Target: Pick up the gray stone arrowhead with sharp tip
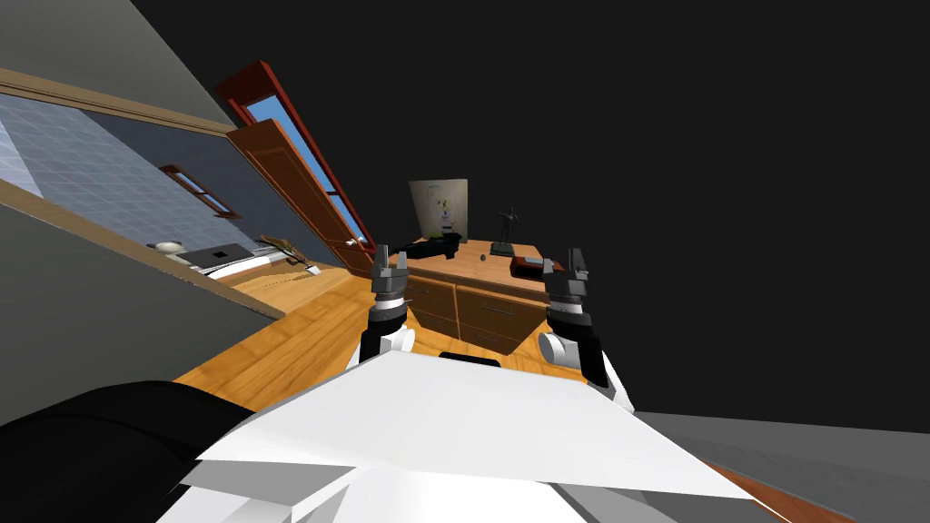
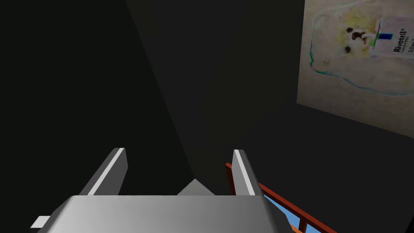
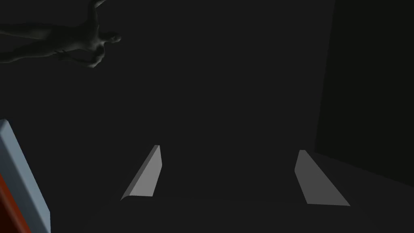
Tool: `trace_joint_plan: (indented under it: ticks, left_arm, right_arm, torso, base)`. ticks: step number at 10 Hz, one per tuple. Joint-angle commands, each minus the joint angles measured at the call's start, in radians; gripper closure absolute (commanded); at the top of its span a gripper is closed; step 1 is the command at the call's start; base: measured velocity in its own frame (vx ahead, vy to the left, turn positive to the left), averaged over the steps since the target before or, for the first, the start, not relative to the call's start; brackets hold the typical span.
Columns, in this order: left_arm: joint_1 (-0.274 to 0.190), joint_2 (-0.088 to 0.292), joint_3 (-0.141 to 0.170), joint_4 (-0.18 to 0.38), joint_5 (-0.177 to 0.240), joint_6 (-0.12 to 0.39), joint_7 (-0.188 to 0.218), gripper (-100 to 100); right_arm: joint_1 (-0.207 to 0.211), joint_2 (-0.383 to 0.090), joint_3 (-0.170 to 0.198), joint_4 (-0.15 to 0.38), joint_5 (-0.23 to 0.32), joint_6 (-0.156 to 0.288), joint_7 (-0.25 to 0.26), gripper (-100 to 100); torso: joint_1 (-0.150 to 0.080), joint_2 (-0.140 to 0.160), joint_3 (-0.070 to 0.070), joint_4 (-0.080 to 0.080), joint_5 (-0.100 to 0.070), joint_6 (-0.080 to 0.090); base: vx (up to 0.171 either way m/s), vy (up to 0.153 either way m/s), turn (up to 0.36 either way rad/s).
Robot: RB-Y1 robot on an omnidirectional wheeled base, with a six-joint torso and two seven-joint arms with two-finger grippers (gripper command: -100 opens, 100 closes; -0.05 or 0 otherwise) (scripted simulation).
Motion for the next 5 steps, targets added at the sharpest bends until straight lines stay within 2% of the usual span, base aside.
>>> trace_joint_plan:
  ticks: [1, 2, 3, 4, 5]
  left_arm:
    - [0.0, 0.0, 0.0, 0.0, 0.0, 0.0, 0.0, 0]
    - [0.0, 0.0, 0.0, 0.0, 0.0, 0.0, 0.0, 0]
    - [0.0, 0.0, 0.0, 0.0, 0.0, 0.0, 0.0, 0]
    - [0.0, 0.0, 0.0, 0.0, 0.0, 0.0, 0.0, 0]
    - [0.0, 0.0, 0.0, 0.0, 0.0, 0.0, 0.0, 0]
  right_arm:
    - [-0.017, -0.01, -0.005, 0.008, -0.004, 0.04, -0.046, -100]
    - [-0.05, -0.023, -0.008, 0.029, -0.008, 0.073, -0.077, -100]
    - [-0.05, -0.023, -0.008, 0.029, -0.008, 0.088, -0.096, -100]
    - [-0.086, -0.035, -0.013, 0.053, -0.011, 0.126, -0.128, -100]
    - [-0.086, -0.035, -0.013, 0.053, -0.011, 0.14, -0.15, -100]
  torso:
    - [0.0, 0.0, 0.0, 0.0, 0.0, 0.0]
    - [-0.001, -0.001, 0.0, 0.0, 0.0, 0.0]
    - [-0.001, -0.001, -0.001, 0.0, 0.0, 0.0]
    - [-0.002, -0.002, -0.001, 0.0, 0.0, 0.0]
    - [-0.002, -0.002, -0.001, 0.0, 0.0, 0.0]
  base:
    - [-0.057, 0.051, 0.016]
    - [-0.047, 0.042, 0.035]
    - [-0.035, 0.037, 0.025]
    - [-0.053, 0.043, 0.044]
    - [-0.045, 0.043, 0.028]
